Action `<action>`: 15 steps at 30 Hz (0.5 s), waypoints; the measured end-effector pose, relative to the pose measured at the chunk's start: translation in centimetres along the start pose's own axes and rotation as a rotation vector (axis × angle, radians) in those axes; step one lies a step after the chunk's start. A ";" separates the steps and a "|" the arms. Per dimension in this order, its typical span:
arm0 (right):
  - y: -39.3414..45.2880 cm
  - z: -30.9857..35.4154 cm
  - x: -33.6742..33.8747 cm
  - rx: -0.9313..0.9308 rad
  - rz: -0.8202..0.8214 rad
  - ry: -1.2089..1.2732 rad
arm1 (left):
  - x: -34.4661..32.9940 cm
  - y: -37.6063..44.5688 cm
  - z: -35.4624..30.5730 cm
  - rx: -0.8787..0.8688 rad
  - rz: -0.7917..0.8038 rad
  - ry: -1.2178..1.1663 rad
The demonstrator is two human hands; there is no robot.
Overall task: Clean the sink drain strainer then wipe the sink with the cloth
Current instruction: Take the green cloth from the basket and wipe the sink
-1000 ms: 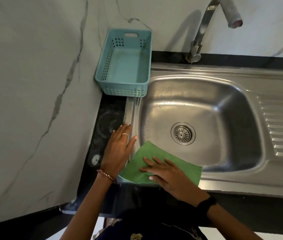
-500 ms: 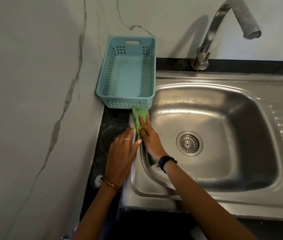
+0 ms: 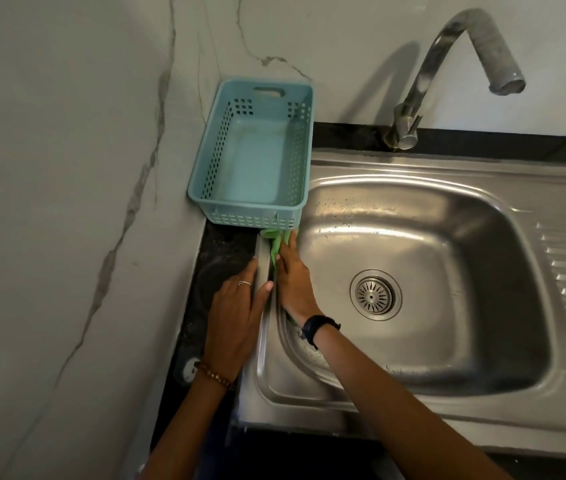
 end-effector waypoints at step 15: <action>-14.6 -1.5 1.7 0.164 0.486 -0.579 | -1.7 -0.7 -1.8 -0.065 0.160 0.107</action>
Point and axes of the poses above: each hand's wrist, its own y-axis towards the middle knuckle, its own x-axis out of the back of the hand, z = x × y, the point moved 8 cm from there along y, towards the middle knuckle, and after that the axes turned 4 degrees about -y, right-handed, at the moved point
